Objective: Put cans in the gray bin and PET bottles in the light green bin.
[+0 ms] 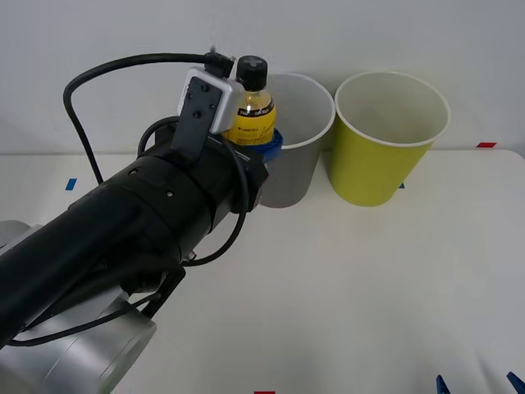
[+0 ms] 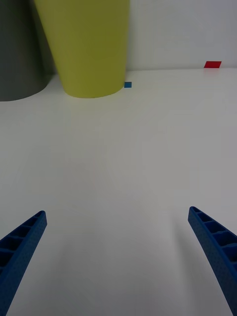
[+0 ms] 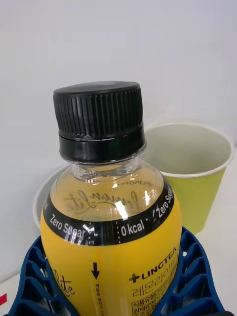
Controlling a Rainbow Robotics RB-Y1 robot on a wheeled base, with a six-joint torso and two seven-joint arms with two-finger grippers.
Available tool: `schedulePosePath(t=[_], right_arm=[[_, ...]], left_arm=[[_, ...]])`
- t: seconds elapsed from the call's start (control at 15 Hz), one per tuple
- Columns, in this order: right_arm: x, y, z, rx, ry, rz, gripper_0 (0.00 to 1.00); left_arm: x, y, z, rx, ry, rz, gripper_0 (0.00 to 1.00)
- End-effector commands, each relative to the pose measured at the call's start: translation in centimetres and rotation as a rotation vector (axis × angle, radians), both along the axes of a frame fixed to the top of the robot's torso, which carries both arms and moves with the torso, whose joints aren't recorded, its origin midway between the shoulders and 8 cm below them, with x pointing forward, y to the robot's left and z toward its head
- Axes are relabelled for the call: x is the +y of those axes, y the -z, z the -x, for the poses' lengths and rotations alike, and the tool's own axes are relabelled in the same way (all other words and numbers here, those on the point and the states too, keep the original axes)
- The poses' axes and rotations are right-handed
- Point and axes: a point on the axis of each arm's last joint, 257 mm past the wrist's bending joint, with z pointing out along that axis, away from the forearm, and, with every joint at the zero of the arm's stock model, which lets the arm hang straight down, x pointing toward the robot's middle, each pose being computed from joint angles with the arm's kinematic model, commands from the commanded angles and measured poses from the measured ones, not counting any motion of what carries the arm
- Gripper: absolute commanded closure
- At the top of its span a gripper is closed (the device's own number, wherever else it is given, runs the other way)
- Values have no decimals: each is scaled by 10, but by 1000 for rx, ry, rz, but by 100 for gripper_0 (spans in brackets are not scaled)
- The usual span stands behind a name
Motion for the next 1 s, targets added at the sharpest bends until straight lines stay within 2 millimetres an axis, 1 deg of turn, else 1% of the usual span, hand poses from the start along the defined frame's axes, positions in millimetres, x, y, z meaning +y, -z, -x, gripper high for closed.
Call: schedulePosePath(t=[0.07, 0.27, 0.33, 0.4, 0.47, 0.53, 0.67, 0.8, 0.87, 0.93, 1.0], right_arm=[[0, 0, 0, 0, 0, 0, 0], [0, 0, 0, 0, 0, 0, 0], [0, 0, 0, 0, 0, 0, 0], [0, 0, 0, 0, 0, 0, 0], [0, 0, 0, 0, 0, 0, 0], [0, 0, 0, 0, 0, 0, 0], [0, 0, 0, 0, 0, 0, 0], [0, 0, 0, 0, 0, 0, 0], [0, 0, 0, 0, 0, 0, 0], [0, 0, 0, 0, 0, 0, 0], [0, 0, 0, 0, 0, 0, 0]], left_arm=[[-20, -16, 6, 28, 53, -26, 100], [-29, -37, 4, 75, 101, -22, 100], [-34, -45, 0, 89, 117, -24, 100], [-42, -57, -9, 92, 145, -41, 100], [-49, -64, -16, 94, 170, -47, 100], [-58, -72, -26, 95, 193, -56, 100], [-79, -84, -37, 97, 220, -73, 100], [-105, -106, -48, 110, 246, -67, 100], [-117, -112, -53, 118, 255, -66, 100], [-130, -119, -63, 121, 262, -63, 100], [-138, -124, -73, 114, 261, -56, 100]])
